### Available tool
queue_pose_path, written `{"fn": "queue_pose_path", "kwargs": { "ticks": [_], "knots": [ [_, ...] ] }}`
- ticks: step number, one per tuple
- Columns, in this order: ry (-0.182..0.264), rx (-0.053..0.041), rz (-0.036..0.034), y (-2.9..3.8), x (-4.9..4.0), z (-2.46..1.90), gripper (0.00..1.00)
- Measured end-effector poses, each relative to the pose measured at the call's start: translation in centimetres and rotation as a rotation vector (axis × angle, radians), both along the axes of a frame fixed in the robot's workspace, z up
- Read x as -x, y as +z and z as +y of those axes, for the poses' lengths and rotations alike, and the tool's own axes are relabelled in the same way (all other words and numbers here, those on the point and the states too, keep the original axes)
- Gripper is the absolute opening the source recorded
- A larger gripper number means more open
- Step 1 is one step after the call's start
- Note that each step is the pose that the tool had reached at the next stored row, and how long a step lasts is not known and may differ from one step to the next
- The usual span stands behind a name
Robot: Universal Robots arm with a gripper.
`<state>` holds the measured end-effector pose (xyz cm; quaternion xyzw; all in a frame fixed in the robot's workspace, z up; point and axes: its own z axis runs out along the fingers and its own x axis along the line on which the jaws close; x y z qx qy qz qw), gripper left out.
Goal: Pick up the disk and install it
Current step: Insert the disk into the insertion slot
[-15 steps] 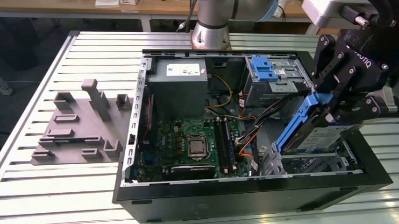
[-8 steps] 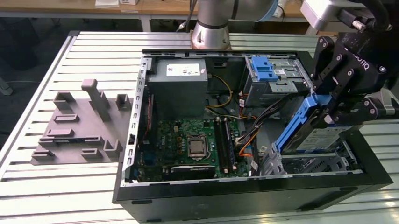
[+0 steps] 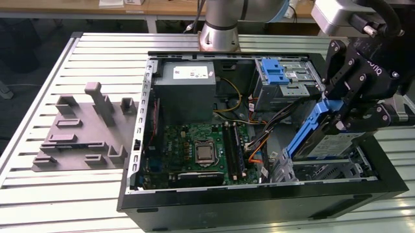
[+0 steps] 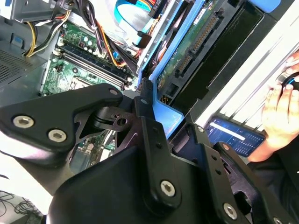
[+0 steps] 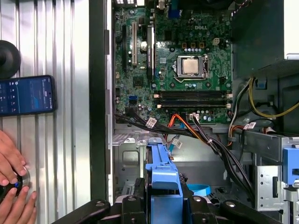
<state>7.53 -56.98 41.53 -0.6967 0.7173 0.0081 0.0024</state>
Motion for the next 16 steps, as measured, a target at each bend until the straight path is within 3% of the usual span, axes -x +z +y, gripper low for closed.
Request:
{"fn": "queue_pose_path", "kwargs": {
  "ticks": [16],
  "knots": [
    [0.0,0.0,0.0,-0.62,0.0,0.0,0.36]
  ]
}}
